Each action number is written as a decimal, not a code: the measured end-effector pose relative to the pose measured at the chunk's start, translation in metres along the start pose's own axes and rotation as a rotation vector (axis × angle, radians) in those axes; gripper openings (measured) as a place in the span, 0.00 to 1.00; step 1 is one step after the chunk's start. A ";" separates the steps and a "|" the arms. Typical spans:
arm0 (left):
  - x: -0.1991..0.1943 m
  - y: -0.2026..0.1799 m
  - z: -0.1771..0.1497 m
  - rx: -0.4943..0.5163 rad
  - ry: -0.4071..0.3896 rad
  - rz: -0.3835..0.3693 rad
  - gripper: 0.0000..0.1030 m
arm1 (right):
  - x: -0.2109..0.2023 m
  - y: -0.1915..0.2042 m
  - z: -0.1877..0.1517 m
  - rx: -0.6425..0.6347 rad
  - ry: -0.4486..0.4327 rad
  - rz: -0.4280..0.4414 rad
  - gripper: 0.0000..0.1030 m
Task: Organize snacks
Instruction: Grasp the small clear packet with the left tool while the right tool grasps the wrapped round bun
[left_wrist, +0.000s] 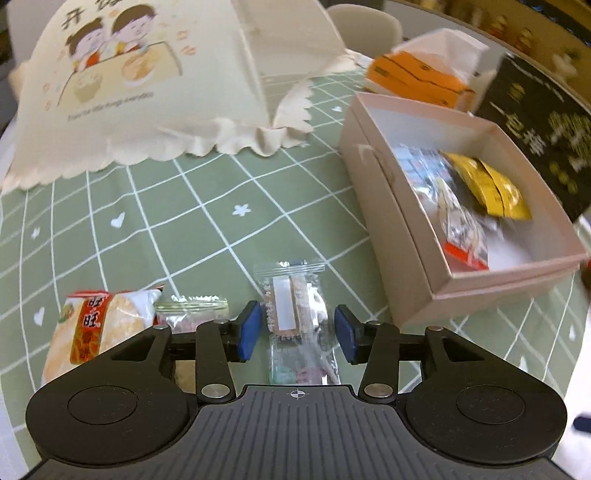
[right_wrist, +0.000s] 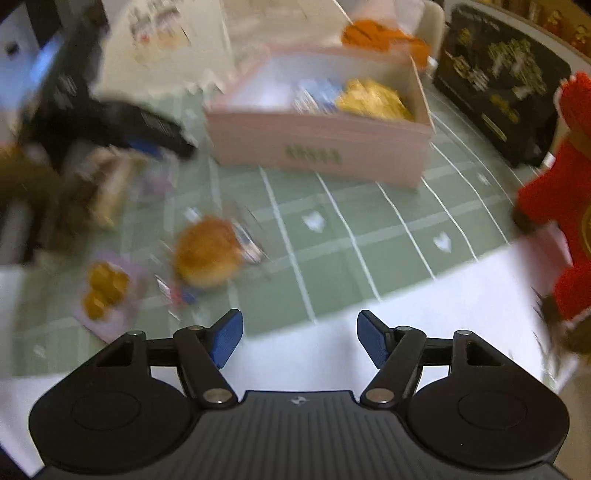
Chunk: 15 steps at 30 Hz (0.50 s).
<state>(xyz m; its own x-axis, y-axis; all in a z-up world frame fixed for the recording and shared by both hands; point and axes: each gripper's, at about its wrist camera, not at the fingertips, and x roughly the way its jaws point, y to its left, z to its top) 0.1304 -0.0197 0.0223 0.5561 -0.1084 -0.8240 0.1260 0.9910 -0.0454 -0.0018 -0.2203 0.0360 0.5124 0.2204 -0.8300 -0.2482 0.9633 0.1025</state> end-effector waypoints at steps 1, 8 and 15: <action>-0.002 0.000 -0.002 0.013 0.002 -0.002 0.46 | -0.003 0.004 0.005 -0.006 -0.021 0.024 0.67; -0.030 0.015 -0.039 -0.010 0.029 -0.101 0.40 | 0.015 0.050 0.030 -0.163 -0.027 0.069 0.67; -0.064 0.019 -0.084 -0.002 0.067 -0.143 0.40 | 0.022 0.042 0.020 -0.264 -0.011 -0.051 0.67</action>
<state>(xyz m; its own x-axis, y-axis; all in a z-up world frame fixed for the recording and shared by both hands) 0.0279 0.0131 0.0267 0.4765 -0.2435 -0.8448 0.1982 0.9659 -0.1666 0.0157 -0.1720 0.0334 0.5382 0.1757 -0.8243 -0.4273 0.8999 -0.0872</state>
